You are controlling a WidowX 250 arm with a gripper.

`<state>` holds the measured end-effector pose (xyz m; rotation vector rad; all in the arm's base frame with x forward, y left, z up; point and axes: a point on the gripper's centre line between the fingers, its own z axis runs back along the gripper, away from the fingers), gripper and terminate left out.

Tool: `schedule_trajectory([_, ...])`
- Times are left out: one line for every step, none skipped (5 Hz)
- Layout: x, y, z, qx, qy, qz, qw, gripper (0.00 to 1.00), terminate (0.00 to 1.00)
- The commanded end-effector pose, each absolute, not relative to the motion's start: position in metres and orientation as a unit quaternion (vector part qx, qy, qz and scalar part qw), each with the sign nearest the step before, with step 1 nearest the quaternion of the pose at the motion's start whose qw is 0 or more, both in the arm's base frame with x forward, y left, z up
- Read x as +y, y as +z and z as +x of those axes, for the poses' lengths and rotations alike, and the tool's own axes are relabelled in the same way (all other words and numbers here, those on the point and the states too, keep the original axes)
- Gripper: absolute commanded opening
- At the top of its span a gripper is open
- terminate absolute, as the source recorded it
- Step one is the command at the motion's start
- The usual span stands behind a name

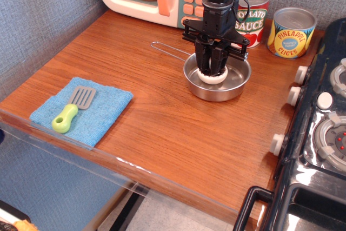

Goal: Move the mushroom and place slightly to the right of towel

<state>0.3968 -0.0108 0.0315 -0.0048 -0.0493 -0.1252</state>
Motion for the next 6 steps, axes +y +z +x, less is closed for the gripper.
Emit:
schedule_trajectory([-0.014,0.082,0.394,-0.091,-0.082,-0.018,0.992,0.0,0.0])
schedule_trajectory([-0.013,0.115,0.368,-0.139,-0.094,-0.03,0.985,0.0,0.0])
schedule_trajectory([-0.003,0.114,0.325,-0.132,-0.104,-0.029,0.985,0.0,0.0])
schedule_trajectory([0.013,0.092,0.285,-0.094,-0.113,-0.006,0.989,0.0,0.0])
schedule_trajectory([0.025,0.068,0.257,-0.056,-0.129,0.007,0.99,0.0,0.0])
schedule_trajectory([0.031,0.053,0.237,-0.034,-0.145,0.014,0.989,0.0,0.0])
